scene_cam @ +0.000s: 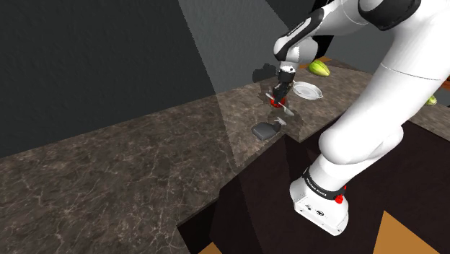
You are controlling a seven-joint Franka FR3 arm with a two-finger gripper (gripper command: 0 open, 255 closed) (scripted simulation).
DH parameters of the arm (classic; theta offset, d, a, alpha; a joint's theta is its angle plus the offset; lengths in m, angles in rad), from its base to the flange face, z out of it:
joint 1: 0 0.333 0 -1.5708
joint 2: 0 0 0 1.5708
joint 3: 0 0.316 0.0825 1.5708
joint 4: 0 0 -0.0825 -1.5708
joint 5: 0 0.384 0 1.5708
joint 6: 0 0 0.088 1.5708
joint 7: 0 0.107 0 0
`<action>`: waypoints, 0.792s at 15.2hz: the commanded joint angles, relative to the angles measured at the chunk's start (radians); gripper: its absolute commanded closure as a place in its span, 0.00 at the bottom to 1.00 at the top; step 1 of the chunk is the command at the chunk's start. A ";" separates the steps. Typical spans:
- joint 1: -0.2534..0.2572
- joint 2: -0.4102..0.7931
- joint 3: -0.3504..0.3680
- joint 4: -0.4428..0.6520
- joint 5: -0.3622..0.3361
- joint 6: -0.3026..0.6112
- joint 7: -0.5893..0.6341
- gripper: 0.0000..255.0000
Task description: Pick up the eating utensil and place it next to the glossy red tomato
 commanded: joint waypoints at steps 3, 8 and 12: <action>-0.038 0.037 -0.028 0.028 0.001 0.002 -0.068 1.00; -0.042 0.090 -0.022 0.017 0.027 0.064 -0.088 1.00; -0.046 0.136 -0.014 0.012 0.049 0.111 -0.105 1.00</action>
